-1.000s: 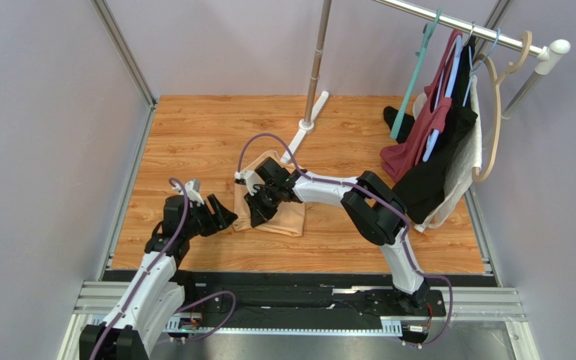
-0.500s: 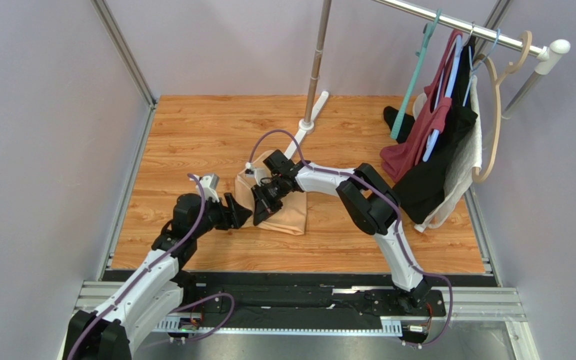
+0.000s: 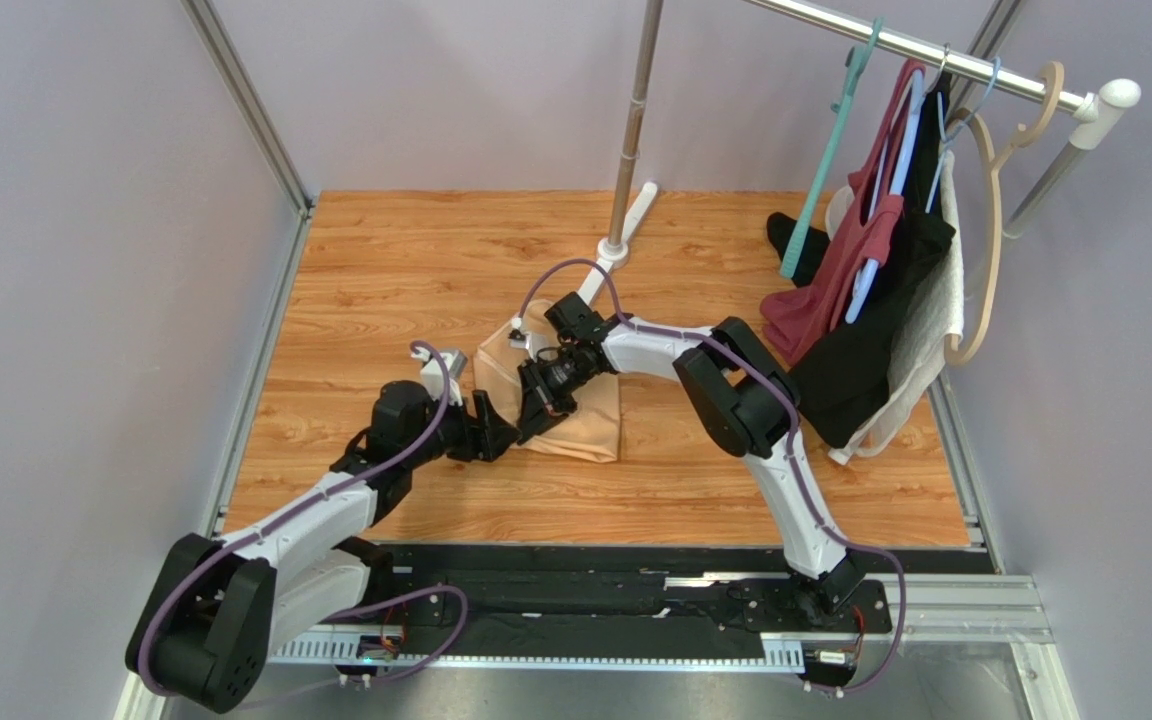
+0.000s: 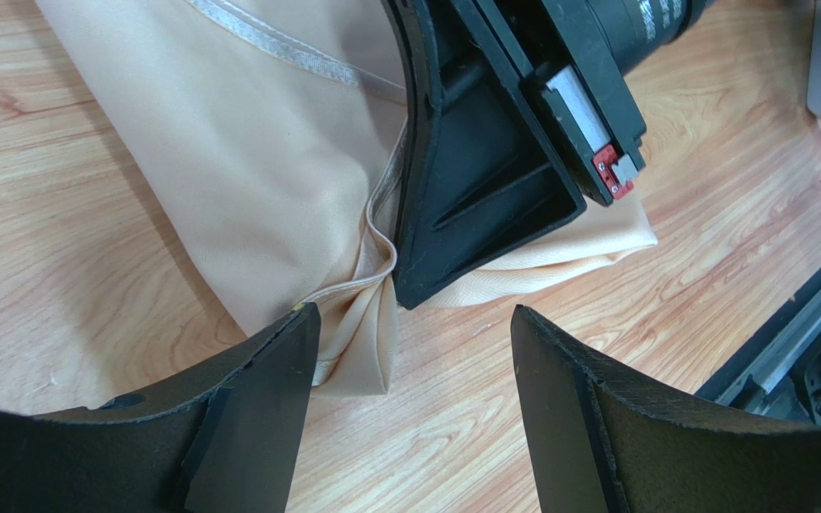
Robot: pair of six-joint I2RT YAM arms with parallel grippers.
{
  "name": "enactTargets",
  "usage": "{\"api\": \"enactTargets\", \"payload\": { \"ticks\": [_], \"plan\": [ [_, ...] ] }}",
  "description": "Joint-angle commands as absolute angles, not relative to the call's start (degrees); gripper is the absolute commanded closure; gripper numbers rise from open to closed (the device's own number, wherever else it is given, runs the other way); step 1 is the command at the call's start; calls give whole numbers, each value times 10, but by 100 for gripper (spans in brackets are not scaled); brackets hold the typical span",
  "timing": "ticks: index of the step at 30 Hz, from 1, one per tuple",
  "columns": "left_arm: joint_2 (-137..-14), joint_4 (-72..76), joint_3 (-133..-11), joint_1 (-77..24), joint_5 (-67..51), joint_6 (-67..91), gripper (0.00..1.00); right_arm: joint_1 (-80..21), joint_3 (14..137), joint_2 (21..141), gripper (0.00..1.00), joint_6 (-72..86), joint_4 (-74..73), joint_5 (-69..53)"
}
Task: Fold the napkin, place the utensils inside, and roll it up
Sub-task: Roll the napkin with the utensil
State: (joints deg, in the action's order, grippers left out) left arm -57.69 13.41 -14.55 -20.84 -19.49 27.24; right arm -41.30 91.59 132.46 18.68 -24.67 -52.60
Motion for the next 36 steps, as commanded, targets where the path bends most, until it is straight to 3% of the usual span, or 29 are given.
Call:
{"api": "enactTargets", "payload": {
  "ticks": [1, 8, 14, 17, 21, 26, 36],
  "plan": [
    [-599, 175, -168, -225, -194, 246, 25, -405, 934, 1343, 100, 197, -255, -534],
    [-642, 135, -199, -254, -160, 236, 29, -399, 940, 1349, 100, 201, -257, -537],
    [-652, 96, -217, -271, -117, 240, 47, -394, 939, 1355, 100, 204, -256, -539],
    [-678, 83, -235, -279, -106, 236, 50, -390, 939, 1359, 100, 205, -256, -543],
    [-710, 49, -259, -296, -80, 230, 50, -388, 941, 1364, 100, 207, -257, -548],
    [-701, 40, -260, -308, -73, 229, 41, -383, 940, 1373, 100, 207, -256, -557],
    [-691, -23, -283, -318, -33, 239, 41, -372, 937, 1375, 100, 206, -257, -562]
  ]
}}
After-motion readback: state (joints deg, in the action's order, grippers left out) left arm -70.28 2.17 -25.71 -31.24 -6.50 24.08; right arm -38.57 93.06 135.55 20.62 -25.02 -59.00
